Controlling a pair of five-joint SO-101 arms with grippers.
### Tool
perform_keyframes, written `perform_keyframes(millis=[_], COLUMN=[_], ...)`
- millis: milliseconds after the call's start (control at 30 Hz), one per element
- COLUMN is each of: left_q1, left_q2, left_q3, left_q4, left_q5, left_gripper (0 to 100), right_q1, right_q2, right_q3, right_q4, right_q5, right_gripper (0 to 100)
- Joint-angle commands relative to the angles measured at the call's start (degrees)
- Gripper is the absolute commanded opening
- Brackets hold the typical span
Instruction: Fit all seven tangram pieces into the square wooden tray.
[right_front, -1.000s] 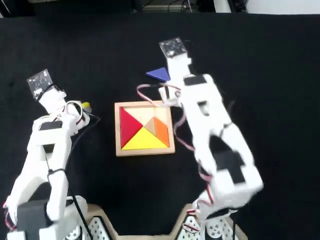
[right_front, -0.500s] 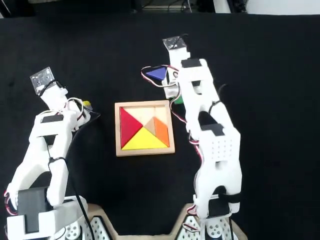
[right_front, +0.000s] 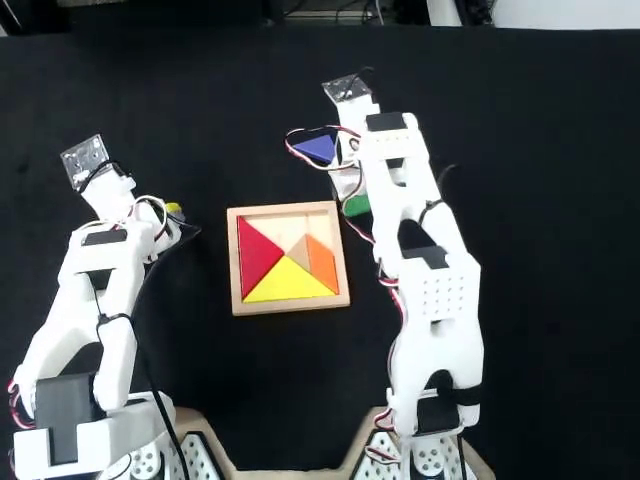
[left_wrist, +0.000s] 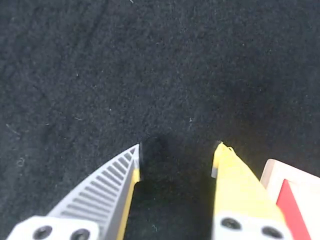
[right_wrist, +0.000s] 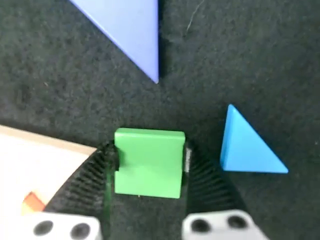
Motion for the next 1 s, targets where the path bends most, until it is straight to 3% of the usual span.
perform_keyframes(millis=[0,233,467,967], left_q1=[0.0,-0.1,-0.4,-0.1], left_q2=[-0.2,-0.2,-0.2,-0.2], left_q3=[-3.4,-3.4,-3.3,-3.2], left_q4=[-1.0,-1.1,-1.1,-1.1], left_q5=[-0.1,0.0,0.0,-0.1], left_gripper=[23,23,23,23], right_q1=[-0.3,-6.7,-16.0,-19.4], right_q2=[-5.8,-17.3,-16.7,-16.2], right_q3=[-5.4,-4.4,9.5,15.2], right_q4=[6.6,14.9,4.6,-1.8], right_q5=[0.7,5.0,9.1,8.0], right_gripper=[1.1,1.1,1.1,1.1])
